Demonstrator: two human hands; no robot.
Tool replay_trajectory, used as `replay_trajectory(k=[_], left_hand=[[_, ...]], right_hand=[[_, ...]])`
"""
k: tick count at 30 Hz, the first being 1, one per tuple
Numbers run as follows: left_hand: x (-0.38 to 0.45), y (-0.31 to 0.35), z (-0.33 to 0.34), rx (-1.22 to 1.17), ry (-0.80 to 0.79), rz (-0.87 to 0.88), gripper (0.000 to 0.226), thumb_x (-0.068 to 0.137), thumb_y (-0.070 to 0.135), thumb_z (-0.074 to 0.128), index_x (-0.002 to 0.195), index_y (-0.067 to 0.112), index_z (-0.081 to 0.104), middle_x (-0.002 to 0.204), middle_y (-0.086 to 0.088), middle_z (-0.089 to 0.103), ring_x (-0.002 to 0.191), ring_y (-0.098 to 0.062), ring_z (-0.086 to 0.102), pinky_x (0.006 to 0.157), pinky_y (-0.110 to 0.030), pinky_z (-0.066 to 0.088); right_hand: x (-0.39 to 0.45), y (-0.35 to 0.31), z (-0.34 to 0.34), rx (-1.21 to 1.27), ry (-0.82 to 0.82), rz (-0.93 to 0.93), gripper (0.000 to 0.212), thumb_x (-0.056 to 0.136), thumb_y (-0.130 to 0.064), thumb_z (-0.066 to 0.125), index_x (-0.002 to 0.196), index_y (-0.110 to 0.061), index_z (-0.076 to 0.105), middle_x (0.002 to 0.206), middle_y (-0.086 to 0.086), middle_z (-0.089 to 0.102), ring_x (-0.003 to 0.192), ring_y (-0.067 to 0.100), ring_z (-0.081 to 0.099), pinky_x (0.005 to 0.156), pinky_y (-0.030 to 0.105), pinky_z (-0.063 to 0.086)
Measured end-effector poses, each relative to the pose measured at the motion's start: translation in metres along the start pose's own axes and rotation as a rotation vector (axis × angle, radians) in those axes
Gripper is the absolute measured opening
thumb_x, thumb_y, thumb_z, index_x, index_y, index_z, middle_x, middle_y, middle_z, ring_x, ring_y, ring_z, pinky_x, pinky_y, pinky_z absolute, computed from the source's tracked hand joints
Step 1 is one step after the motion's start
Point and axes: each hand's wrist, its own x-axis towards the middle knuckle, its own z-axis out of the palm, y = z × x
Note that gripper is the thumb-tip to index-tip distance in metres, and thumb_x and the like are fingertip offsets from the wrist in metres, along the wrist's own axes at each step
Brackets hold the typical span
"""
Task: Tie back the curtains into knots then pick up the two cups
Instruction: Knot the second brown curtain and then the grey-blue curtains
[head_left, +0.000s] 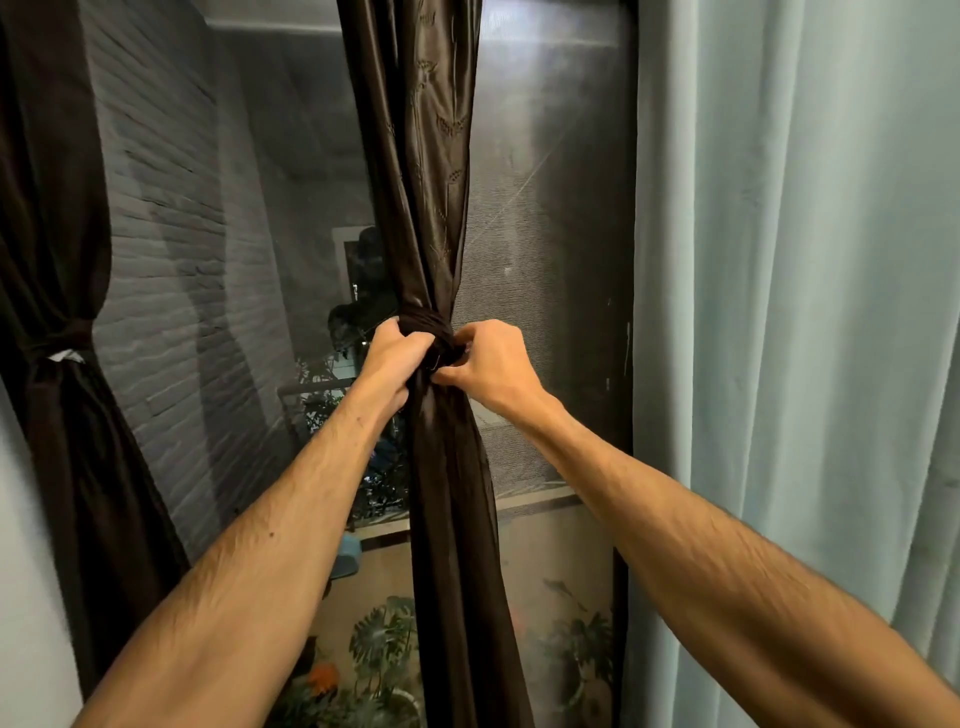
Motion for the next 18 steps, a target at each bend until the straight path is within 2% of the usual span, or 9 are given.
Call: replay_trajectory(k=[2, 4, 6, 7, 10, 14, 16, 18], left_hand=[[0.000, 0.002, 0.002, 0.004, -0.010, -0.010, 0.020, 0.084, -0.002, 0.057, 0.087, 0.016, 0.067, 0.083, -0.005, 0.070, 0.079, -0.020, 0.068, 0.063, -0.026, 0.054], [0.000, 0.002, 0.002, 0.004, -0.010, -0.028, 0.018, 0.084, 0.000, 0.056, 0.086, 0.014, 0.066, 0.082, -0.007, 0.069, 0.079, -0.023, 0.067, 0.066, -0.028, 0.054], [-0.001, 0.002, 0.000, -0.008, -0.020, -0.059, 0.015, 0.084, 0.001, 0.058, 0.089, 0.013, 0.066, 0.085, -0.009, 0.070, 0.081, -0.023, 0.068, 0.070, -0.029, 0.056], [-0.001, 0.002, -0.001, -0.033, -0.035, -0.071, 0.015, 0.084, 0.000, 0.060, 0.091, 0.012, 0.067, 0.086, -0.010, 0.071, 0.082, -0.024, 0.069, 0.069, -0.029, 0.057], [0.001, 0.001, -0.004, -0.083, -0.080, -0.071, 0.021, 0.083, -0.002, 0.067, 0.101, 0.008, 0.070, 0.091, -0.012, 0.075, 0.084, -0.024, 0.073, 0.071, -0.031, 0.060], [0.003, -0.005, -0.011, -0.084, -0.098, -0.032, 0.037, 0.078, 0.002, 0.074, 0.114, 0.009, 0.069, 0.101, -0.010, 0.077, 0.094, -0.024, 0.075, 0.085, -0.037, 0.060], [0.003, -0.007, -0.014, -0.068, -0.101, -0.013, 0.045, 0.069, 0.011, 0.079, 0.113, 0.014, 0.069, 0.101, -0.005, 0.078, 0.096, -0.023, 0.075, 0.091, -0.042, 0.059], [0.002, -0.008, -0.016, -0.071, -0.132, 0.012, 0.045, 0.068, 0.010, 0.079, 0.112, 0.013, 0.069, 0.101, -0.005, 0.078, 0.097, -0.023, 0.075, 0.094, -0.045, 0.057]], right_hand=[[0.004, 0.003, 0.007, -0.108, 0.032, -0.044, 0.030, 0.072, -0.033, 0.085, 0.079, -0.008, 0.072, 0.078, 0.005, 0.067, 0.082, 0.018, 0.057, 0.070, 0.032, 0.045], [0.005, 0.005, 0.010, -0.154, 0.050, -0.059, 0.028, 0.076, -0.030, 0.079, 0.067, -0.013, 0.059, 0.076, 0.007, 0.059, 0.084, 0.022, 0.051, 0.069, 0.031, 0.038], [0.006, 0.008, 0.011, -0.137, 0.080, -0.073, 0.030, 0.081, -0.018, 0.065, 0.058, -0.016, 0.047, 0.068, 0.007, 0.055, 0.075, 0.028, 0.054, 0.066, 0.031, 0.041], [0.006, 0.010, 0.012, -0.099, 0.092, -0.050, 0.027, 0.082, -0.014, 0.060, 0.057, -0.014, 0.051, 0.065, 0.006, 0.058, 0.071, 0.028, 0.059, 0.065, 0.033, 0.048], [0.003, 0.004, 0.011, 0.189, 0.115, 0.132, 0.024, 0.089, -0.017, 0.058, 0.070, -0.007, 0.070, 0.070, 0.007, 0.072, 0.067, 0.023, 0.072, 0.065, 0.042, 0.062], [-0.001, -0.004, 0.001, 0.583, 0.057, 0.367, 0.019, 0.098, -0.015, 0.057, 0.090, -0.005, 0.070, 0.094, 0.010, 0.072, 0.079, 0.020, 0.073, 0.058, 0.022, 0.060], [-0.001, -0.005, -0.002, 0.655, 0.064, 0.417, 0.023, 0.100, -0.018, 0.057, 0.097, 0.001, 0.071, 0.099, 0.011, 0.072, 0.080, 0.020, 0.072, 0.059, 0.022, 0.061], [-0.001, -0.004, -0.001, 0.660, 0.095, 0.428, 0.028, 0.099, -0.019, 0.057, 0.092, 0.004, 0.072, 0.093, 0.011, 0.073, 0.077, 0.021, 0.075, 0.063, 0.026, 0.063]])
